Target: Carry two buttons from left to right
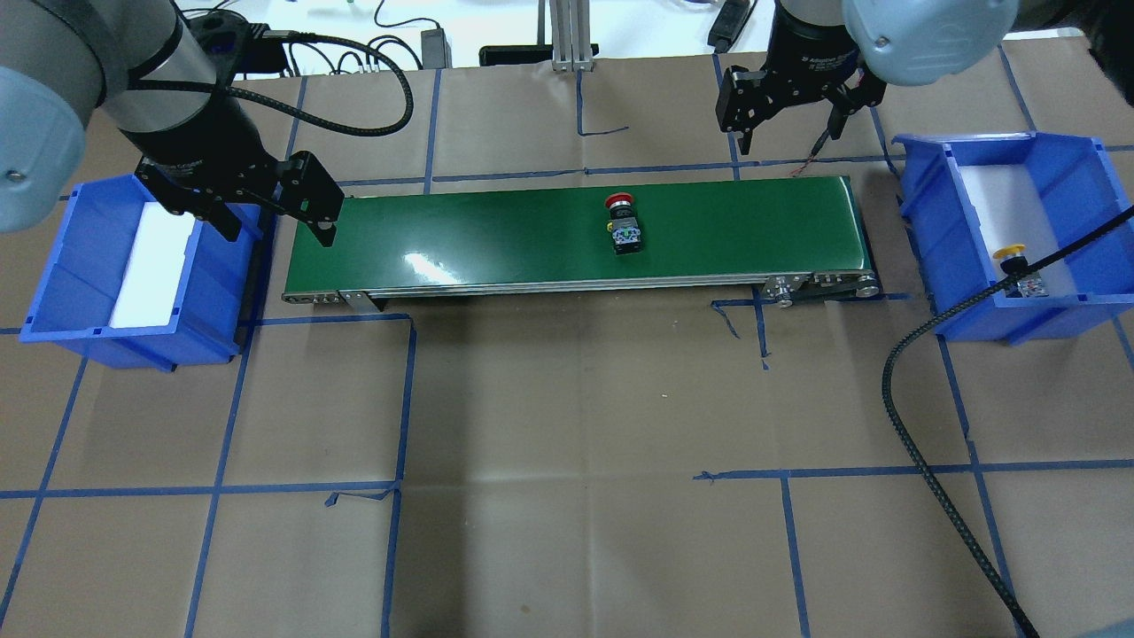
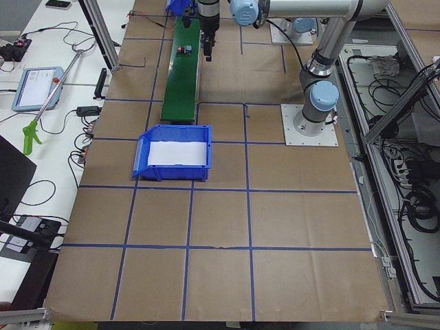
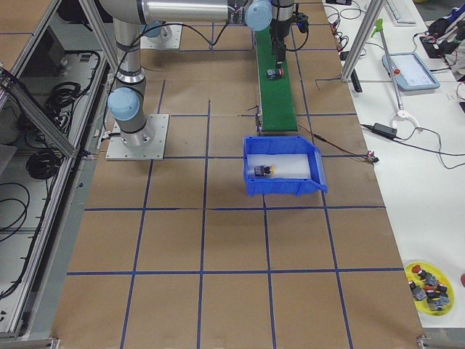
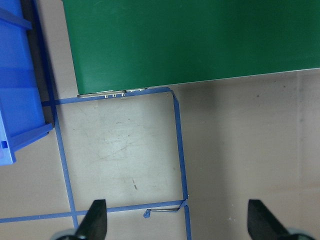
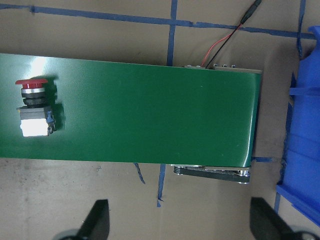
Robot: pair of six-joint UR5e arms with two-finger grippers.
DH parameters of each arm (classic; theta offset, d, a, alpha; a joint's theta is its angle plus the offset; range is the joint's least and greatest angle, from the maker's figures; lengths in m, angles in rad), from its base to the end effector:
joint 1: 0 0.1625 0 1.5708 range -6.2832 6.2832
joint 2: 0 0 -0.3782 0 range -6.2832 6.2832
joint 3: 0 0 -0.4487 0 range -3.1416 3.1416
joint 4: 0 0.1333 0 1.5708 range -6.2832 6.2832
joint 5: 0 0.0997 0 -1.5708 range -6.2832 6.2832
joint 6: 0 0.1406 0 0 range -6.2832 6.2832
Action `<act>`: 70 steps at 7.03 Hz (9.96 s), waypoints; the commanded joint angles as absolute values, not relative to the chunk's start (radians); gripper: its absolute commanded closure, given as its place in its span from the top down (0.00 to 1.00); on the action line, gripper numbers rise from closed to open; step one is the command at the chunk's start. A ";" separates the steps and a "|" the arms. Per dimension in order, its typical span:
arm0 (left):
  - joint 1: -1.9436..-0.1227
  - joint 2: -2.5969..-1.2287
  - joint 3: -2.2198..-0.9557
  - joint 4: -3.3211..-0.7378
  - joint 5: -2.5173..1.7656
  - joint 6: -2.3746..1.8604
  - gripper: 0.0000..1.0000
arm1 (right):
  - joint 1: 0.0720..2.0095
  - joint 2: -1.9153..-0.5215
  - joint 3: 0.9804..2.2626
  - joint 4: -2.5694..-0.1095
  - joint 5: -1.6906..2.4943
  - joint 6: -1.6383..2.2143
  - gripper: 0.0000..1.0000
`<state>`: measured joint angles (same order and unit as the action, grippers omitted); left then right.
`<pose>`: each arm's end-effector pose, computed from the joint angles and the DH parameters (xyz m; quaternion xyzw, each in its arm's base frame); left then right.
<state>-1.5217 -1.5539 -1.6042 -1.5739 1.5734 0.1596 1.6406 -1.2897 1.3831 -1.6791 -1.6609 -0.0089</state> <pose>-0.1063 -0.5450 0.3907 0.0552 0.9984 0.0099 0.0003 0.1659 -0.6434 0.3455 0.0390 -0.9982 0.0088 0.0448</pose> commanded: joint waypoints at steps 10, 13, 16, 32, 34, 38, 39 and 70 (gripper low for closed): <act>-1.522 -1.552 -1.591 -1.586 1.580 0.038 1.00 | 1.641 -1.094 1.382 -1.775 -1.525 0.041 0.99; -1.522 -1.554 -1.586 -1.586 1.580 0.037 1.00 | 1.641 -1.057 1.382 -1.782 -1.468 0.044 0.99; -1.522 -1.555 -1.586 -1.586 1.580 0.037 1.00 | 1.641 -1.013 1.387 -1.782 -1.476 0.043 0.99; -1.522 -1.555 -1.580 -1.588 1.580 0.038 1.00 | 1.103 -1.082 1.327 -1.663 -1.560 -0.428 0.05; -1.522 -1.557 -1.580 -1.588 1.580 0.038 1.00 | 1.074 -1.042 1.327 -1.716 -1.572 -0.481 0.05; -1.522 -1.557 -1.577 -1.588 1.580 0.038 1.00 | 1.083 -0.937 1.325 -1.775 -1.631 -0.479 0.06; -1.522 -1.555 -1.580 -1.588 1.582 0.041 1.00 | 1.086 -0.933 1.330 -1.775 -1.637 -0.473 0.06; -1.522 -1.554 -1.583 -1.588 1.580 0.040 1.00 | 1.580 -1.628 1.640 -1.539 -1.542 -0.015 1.00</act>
